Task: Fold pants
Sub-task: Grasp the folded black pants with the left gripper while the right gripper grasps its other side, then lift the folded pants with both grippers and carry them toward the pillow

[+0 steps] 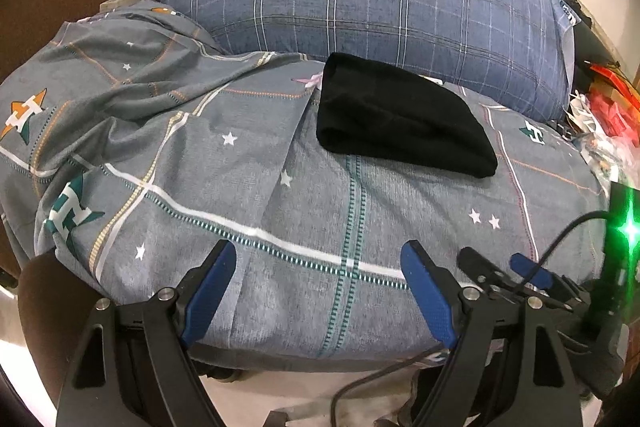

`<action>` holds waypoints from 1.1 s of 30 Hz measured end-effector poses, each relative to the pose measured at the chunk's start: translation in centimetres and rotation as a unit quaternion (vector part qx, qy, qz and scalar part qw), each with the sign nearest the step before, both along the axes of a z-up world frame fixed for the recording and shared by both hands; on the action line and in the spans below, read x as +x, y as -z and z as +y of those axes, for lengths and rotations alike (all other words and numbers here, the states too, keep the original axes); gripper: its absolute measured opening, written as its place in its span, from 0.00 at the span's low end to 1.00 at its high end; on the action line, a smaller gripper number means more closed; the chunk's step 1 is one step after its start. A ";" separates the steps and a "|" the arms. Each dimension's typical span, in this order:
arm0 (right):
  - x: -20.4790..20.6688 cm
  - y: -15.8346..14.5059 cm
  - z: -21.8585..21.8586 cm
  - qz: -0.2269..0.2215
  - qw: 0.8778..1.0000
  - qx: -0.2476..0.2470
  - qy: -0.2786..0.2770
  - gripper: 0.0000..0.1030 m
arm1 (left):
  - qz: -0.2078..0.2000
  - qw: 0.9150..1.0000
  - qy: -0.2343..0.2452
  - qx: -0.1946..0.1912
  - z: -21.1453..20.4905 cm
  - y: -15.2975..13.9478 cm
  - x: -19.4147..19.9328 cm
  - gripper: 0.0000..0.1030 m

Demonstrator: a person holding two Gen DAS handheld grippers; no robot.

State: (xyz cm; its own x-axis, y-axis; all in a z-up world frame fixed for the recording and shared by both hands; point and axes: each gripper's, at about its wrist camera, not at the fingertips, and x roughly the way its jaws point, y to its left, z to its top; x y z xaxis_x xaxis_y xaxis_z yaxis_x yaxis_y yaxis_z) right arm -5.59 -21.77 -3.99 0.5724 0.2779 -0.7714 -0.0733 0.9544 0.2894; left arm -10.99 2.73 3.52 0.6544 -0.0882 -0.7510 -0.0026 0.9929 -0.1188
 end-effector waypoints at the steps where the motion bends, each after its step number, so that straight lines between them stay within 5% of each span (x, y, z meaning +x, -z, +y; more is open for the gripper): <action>1: 0.0 -0.3 -0.1 -0.007 1.000 -0.003 0.002 0.87 | -0.005 1.000 -0.001 0.003 0.0 -0.2 0.3 0.81; 6: 1.0 -2.4 -1.3 -0.053 0.998 -0.027 0.009 0.88 | -0.042 0.999 -0.001 0.021 0.0 -1.5 2.5 0.82; 8: 2.2 -3.0 -2.0 -0.057 0.998 -0.020 0.007 0.91 | -0.047 0.999 0.011 0.004 0.1 -2.0 4.4 0.91; 13: 8.2 -3.7 -5.4 -0.039 0.999 0.032 0.018 0.91 | 0.015 0.993 0.053 -0.107 1.1 -1.9 13.2 0.93; 19: 16.6 -3.6 -6.4 -0.019 0.996 0.090 -0.020 0.89 | 0.075 0.987 0.090 -0.114 0.2 1.3 22.3 0.93; 22: 20.3 -1.9 -5.4 0.009 0.995 0.096 -0.037 0.83 | 0.134 0.975 0.094 -0.152 0.5 4.9 25.7 0.93; 27: 23.8 0.7 -4.4 0.032 0.990 0.134 -0.041 0.85 | 0.127 0.972 0.115 -0.162 -0.9 5.3 26.5 0.94; 30: 23.8 0.5 -4.1 0.036 0.985 0.161 -0.045 0.71 | 0.115 0.976 0.120 -0.142 -1.7 4.6 25.7 0.76; 32: 23.3 -0.4 -4.4 0.026 0.984 0.170 -0.053 0.40 | 0.112 0.974 0.116 -0.156 -1.1 3.9 25.3 0.64; 33: 23.0 -1.0 -4.8 0.020 0.983 0.177 -0.056 0.34 | 0.113 0.973 0.113 -0.169 -0.9 3.6 25.2 0.58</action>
